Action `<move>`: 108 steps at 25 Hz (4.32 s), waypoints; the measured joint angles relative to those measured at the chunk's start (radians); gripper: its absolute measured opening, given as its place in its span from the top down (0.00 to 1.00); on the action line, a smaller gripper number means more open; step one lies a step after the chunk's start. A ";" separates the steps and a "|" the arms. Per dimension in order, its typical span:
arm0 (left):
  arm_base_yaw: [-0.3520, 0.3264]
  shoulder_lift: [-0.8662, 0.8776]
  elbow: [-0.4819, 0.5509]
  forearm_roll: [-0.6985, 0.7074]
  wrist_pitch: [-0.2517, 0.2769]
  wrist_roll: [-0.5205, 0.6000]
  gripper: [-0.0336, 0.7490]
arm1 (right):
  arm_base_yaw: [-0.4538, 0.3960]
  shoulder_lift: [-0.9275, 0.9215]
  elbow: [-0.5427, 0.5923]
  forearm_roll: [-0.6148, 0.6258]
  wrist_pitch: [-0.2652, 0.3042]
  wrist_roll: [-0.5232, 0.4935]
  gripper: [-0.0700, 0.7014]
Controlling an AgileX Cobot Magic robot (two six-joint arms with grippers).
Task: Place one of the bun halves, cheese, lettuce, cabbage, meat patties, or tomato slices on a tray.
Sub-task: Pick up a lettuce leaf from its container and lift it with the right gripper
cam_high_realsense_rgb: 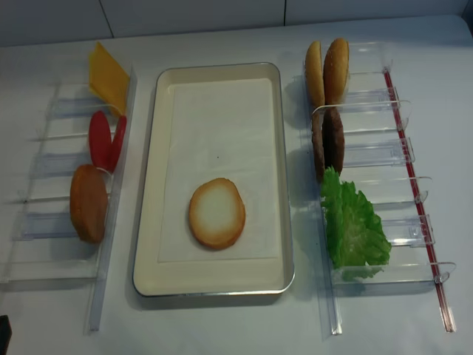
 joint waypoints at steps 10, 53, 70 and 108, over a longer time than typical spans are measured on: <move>0.000 0.000 0.000 0.000 0.000 0.000 0.40 | 0.000 0.000 0.000 0.043 0.000 -0.043 0.24; 0.000 0.000 0.000 0.000 0.000 0.002 0.40 | 0.442 1.207 -0.563 0.271 -0.054 -0.064 0.35; 0.000 0.000 0.000 0.000 0.000 0.004 0.40 | 0.456 1.416 -0.601 0.169 -0.066 0.081 0.46; 0.000 0.000 0.000 0.000 0.000 0.005 0.40 | 0.456 1.515 -0.676 0.211 0.078 -0.119 0.84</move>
